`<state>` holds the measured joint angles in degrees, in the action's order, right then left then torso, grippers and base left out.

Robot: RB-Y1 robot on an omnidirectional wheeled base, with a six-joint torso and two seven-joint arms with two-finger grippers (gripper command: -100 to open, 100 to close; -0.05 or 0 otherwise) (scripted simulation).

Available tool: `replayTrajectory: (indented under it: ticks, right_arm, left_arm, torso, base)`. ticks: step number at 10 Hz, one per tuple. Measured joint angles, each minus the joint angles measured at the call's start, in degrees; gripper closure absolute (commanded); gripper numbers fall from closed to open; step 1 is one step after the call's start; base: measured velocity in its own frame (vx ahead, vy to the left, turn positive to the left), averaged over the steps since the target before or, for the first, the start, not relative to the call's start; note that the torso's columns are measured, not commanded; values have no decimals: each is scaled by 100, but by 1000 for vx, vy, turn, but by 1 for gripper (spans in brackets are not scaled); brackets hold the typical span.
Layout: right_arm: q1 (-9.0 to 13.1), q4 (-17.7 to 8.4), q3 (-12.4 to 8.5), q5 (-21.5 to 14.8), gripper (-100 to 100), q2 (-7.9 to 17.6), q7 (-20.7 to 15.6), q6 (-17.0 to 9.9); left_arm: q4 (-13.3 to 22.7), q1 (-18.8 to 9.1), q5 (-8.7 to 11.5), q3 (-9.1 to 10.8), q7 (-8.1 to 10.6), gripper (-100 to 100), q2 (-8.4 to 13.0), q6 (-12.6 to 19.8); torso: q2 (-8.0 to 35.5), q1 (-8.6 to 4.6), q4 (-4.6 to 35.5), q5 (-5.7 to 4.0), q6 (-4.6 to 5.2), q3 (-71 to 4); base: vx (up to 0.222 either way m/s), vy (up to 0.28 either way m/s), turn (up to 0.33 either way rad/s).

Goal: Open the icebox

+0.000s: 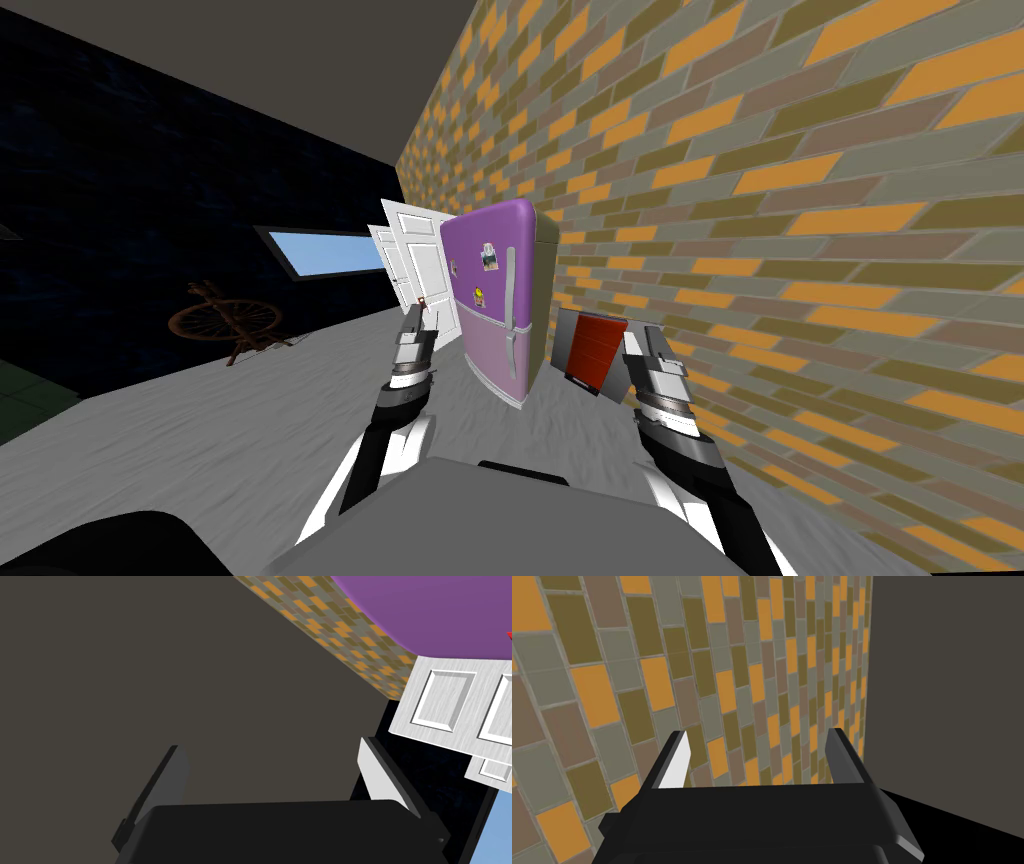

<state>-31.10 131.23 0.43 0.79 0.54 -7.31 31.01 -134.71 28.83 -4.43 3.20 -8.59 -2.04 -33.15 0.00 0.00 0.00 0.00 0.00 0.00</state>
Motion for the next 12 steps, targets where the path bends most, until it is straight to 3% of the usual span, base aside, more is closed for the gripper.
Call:
replayTrajectory:
  ticks: [2,9,10,12]
  right_arm:
    - [0,0,0,0,0,0,0,0]
    - [0,2,0,0,0,0,0,1]
    - [0,2,0,0,0,0,0,1]
    - [-1,-1,0,0,0,0,0,0]
  left_arm:
    - [0,0,0,0,0,0,0,0]
    - [-2,0,0,0,0,0,0,0]
    - [-2,0,0,0,0,-100,0,-1]
    - [48,-12,-17,10,-12,-100,318,25]
  torso:
    - [597,0,600,0,0,-1200]
    - [3539,0,3537,0,0,-7073]
    - [3962,0,3960,0,0,-7919]
    - [4201,-4,4203,-1,0,-8430]
  base:
    - [0,0,0]
    - [0,0,0]
    - [18,-11,-4]
    - [34,-29,-6]
